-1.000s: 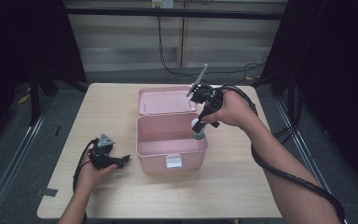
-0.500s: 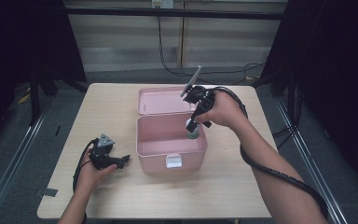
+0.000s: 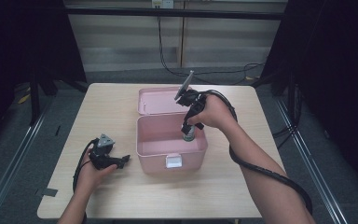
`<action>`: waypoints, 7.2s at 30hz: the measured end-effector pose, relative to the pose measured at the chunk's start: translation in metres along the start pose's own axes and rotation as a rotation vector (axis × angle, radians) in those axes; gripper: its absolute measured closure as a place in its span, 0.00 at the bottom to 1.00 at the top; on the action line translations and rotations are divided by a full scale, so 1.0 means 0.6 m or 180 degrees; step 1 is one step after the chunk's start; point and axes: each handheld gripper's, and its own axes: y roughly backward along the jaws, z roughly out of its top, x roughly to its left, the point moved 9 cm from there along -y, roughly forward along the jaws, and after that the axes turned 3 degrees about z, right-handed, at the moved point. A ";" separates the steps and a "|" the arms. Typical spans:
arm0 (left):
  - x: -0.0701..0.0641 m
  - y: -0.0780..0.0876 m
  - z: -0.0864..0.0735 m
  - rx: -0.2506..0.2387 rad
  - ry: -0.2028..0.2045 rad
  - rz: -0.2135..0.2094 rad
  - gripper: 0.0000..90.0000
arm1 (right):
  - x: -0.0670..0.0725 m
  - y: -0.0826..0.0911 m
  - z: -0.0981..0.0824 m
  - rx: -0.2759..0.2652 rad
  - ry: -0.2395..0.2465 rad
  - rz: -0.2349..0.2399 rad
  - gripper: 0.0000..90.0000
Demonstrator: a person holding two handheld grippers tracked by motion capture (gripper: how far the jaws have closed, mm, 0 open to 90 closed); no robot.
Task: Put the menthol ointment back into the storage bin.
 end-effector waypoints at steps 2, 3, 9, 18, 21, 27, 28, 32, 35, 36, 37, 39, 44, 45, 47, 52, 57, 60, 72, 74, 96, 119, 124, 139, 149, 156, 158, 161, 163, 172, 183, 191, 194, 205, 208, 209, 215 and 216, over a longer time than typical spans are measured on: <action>0.000 0.000 0.000 -0.0001 0.0001 -0.0001 0.14 | -0.001 -0.005 0.003 0.0019 -0.0022 0.0003 0.56; 0.000 0.000 0.000 -0.0001 0.0000 0.0000 0.14 | -0.001 -0.005 0.003 0.0018 -0.0037 -0.0006 0.56; 0.000 0.000 0.000 -0.0003 0.0003 0.0000 0.14 | -0.005 -0.016 0.010 0.0009 -0.0096 0.0008 0.56; 0.000 0.000 0.000 -0.0003 0.0003 0.0000 0.14 | -0.013 -0.035 0.016 0.0033 -0.0192 -0.0019 0.56; 0.000 0.000 0.000 -0.0001 0.0001 0.0000 0.14 | -0.016 -0.043 0.018 0.0013 -0.0193 -0.0009 0.56; 0.000 0.000 0.000 -0.0002 0.0003 0.0000 0.14 | -0.019 -0.053 0.023 -0.0007 -0.0236 -0.0011 0.56; 0.000 0.000 0.000 -0.0004 0.0005 0.0000 0.14 | -0.020 -0.055 0.024 -0.0015 -0.0243 -0.0018 0.56; 0.000 0.000 0.000 -0.0005 0.0006 0.0000 0.14 | -0.022 -0.062 0.027 -0.0002 -0.0260 -0.0029 0.56; 0.000 0.000 0.000 -0.0003 0.0004 0.0000 0.14 | -0.022 -0.067 0.030 -0.0028 -0.0306 -0.0027 0.56; 0.000 0.000 0.000 -0.0002 0.0002 0.0000 0.14 | -0.023 -0.070 0.031 -0.0049 -0.0312 -0.0028 0.56; 0.000 0.000 0.000 -0.0001 0.0002 0.0000 0.14 | -0.024 -0.072 0.031 -0.0049 -0.0328 -0.0049 0.56; 0.000 0.000 0.000 -0.0003 0.0005 0.0000 0.14 | -0.026 -0.076 0.032 -0.0047 -0.0351 -0.0043 0.56; 0.000 0.000 0.000 -0.0002 0.0003 0.0000 0.14 | -0.030 -0.082 0.034 -0.0069 -0.0421 -0.0045 0.56; 0.000 0.000 0.000 -0.0003 0.0004 0.0000 0.14 | -0.032 -0.083 0.035 -0.0077 -0.0434 -0.0049 0.56; 0.000 0.000 0.000 -0.0003 0.0004 0.0001 0.14 | -0.034 -0.085 0.035 -0.0085 -0.0467 -0.0056 0.56; 0.000 0.000 0.000 -0.0003 0.0003 0.0000 0.14 | -0.039 -0.093 0.036 -0.0102 -0.0490 -0.0073 0.56; 0.000 0.000 0.000 -0.0004 0.0005 0.0000 0.14 | -0.046 -0.101 0.038 -0.0121 -0.0555 -0.0075 0.56; 0.000 0.000 0.000 -0.0004 0.0005 -0.0001 0.14 | -0.049 -0.104 0.039 -0.0130 -0.0571 -0.0092 0.56; 0.000 0.000 0.000 -0.0008 0.0012 0.0000 0.14 | -0.052 -0.126 0.046 -0.0148 -0.0640 -0.0117 0.56; 0.000 0.000 0.000 -0.0005 0.0007 -0.0001 0.14 | -0.053 -0.129 0.048 -0.0150 -0.0657 -0.0132 0.56; 0.000 0.000 -0.001 0.0016 -0.0019 -0.0007 0.14 | -0.059 -0.144 0.049 -0.0184 -0.0698 -0.0156 0.56; 0.001 0.000 0.000 0.0014 -0.0026 -0.0020 0.14 | -0.062 -0.159 0.043 -0.0153 -0.0654 -0.0173 0.56; 0.001 0.000 0.000 0.0014 -0.0027 -0.0020 0.14 | -0.061 -0.161 0.043 -0.0143 -0.0643 -0.0186 0.56; 0.001 0.000 0.000 0.0014 -0.0026 -0.0020 0.14 | -0.061 -0.162 0.042 -0.0107 -0.0640 -0.0185 0.54; 0.001 0.000 0.000 0.0014 -0.0027 -0.0019 0.14 | -0.056 -0.147 0.037 -0.0140 -0.0601 -0.0185 0.50; 0.001 0.000 0.000 0.0012 -0.0026 -0.0018 0.14 | -0.044 -0.123 0.032 -0.0191 -0.0499 -0.0190 0.50; 0.000 -0.001 0.000 0.0006 -0.0015 -0.0016 0.14 | -0.041 -0.118 0.030 -0.0205 -0.0464 -0.0193 0.50; 0.000 -0.001 0.000 0.0005 -0.0015 -0.0016 0.14 | -0.037 -0.109 0.025 -0.0224 -0.0400 -0.0195 0.50; 0.001 0.000 0.000 0.0012 -0.0024 -0.0018 0.14 | -0.033 -0.104 0.023 -0.0230 -0.0386 -0.0188 0.51; 0.001 0.000 0.000 0.0013 -0.0026 -0.0018 0.14 | -0.007 -0.080 0.007 -0.0240 -0.0162 -0.0151 0.54; 0.001 0.000 0.000 0.0012 -0.0026 -0.0016 0.14 | 0.030 -0.056 -0.011 -0.0235 0.0140 -0.0080 0.58; 0.001 0.000 0.000 0.0012 -0.0026 -0.0016 0.14 | 0.052 -0.041 -0.011 -0.0254 0.0291 -0.0018 0.64; 0.001 0.000 0.000 0.0013 -0.0026 -0.0018 0.14 | 0.060 -0.038 -0.011 -0.0246 0.0372 -0.0007 0.67; 0.001 0.000 0.000 0.0013 -0.0027 -0.0017 0.14 | 0.087 -0.020 -0.010 -0.0314 0.0493 0.0058 0.85; 0.001 0.000 0.000 0.0013 -0.0027 -0.0017 0.14 | 0.089 -0.020 -0.014 -0.0302 0.0496 0.0077 0.88; 0.001 0.000 0.000 0.0013 -0.0026 -0.0017 0.14 | 0.090 -0.020 -0.016 -0.0298 0.0512 0.0094 0.90; 0.001 0.000 0.000 0.0013 -0.0027 -0.0017 0.14 | 0.100 -0.016 -0.024 -0.0316 0.0514 0.0145 0.96; 0.001 0.000 0.000 0.0013 -0.0026 -0.0017 0.14 | 0.101 -0.016 -0.025 -0.0318 0.0533 0.0142 0.98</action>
